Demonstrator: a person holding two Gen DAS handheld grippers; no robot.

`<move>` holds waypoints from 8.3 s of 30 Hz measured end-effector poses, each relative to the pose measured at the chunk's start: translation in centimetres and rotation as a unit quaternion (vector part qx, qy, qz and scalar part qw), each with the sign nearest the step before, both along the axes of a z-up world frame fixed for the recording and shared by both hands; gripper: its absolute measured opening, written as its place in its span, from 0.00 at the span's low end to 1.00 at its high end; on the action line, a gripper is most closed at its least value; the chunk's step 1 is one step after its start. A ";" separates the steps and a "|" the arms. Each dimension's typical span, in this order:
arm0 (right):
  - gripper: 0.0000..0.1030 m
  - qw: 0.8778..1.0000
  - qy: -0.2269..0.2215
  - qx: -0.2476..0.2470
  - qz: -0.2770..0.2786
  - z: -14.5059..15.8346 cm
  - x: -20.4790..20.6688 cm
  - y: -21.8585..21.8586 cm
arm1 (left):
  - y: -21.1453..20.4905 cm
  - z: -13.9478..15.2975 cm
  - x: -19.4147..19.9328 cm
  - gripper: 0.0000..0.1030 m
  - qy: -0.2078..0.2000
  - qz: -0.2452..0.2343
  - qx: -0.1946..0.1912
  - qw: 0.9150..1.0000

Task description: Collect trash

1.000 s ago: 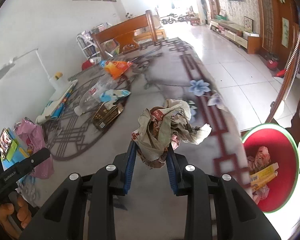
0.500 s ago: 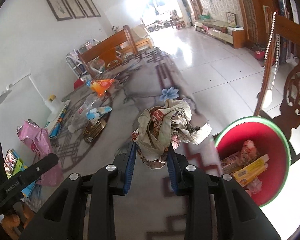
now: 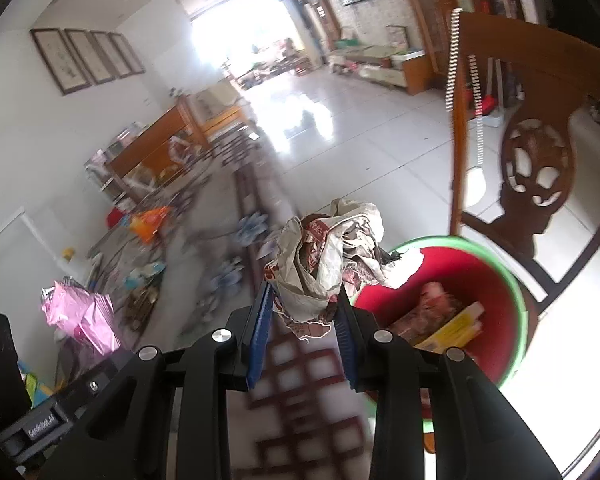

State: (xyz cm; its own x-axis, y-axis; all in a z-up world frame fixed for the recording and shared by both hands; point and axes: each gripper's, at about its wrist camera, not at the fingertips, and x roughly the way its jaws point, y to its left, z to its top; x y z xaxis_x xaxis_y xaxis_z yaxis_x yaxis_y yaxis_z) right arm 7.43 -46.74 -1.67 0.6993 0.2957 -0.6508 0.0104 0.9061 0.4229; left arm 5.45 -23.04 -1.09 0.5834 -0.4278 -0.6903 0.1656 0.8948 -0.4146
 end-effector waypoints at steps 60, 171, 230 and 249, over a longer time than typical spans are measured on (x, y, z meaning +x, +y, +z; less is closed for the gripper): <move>0.70 0.989 0.033 0.053 -0.137 -1.6 1.0 -7.7 | -6.8 -5.6 4.2 0.65 0.040 -0.080 0.063 0.994; 0.43 0.942 0.090 -0.106 0.307 -4.2 1.9 29.5 | 26.9 -6.6 -5.3 0.48 0.079 0.185 0.021 0.979; 0.44 0.992 -0.003 0.000 0.127 -0.4 0.0 8.8 | 6.3 -1.7 -1.6 0.48 0.006 0.099 0.072 0.992; 0.44 0.990 0.047 0.072 -0.115 -2.2 1.1 -7.3 | -10.9 -3.7 3.0 0.48 0.032 -0.095 0.036 0.994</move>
State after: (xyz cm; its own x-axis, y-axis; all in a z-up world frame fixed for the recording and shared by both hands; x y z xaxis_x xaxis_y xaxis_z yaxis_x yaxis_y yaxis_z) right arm 8.51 -54.00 -3.91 0.6978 0.2302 -0.6783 0.2549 0.8052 0.5355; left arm 8.50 -33.95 -4.80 0.4514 -0.4742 -0.7559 0.3101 0.8777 -0.3654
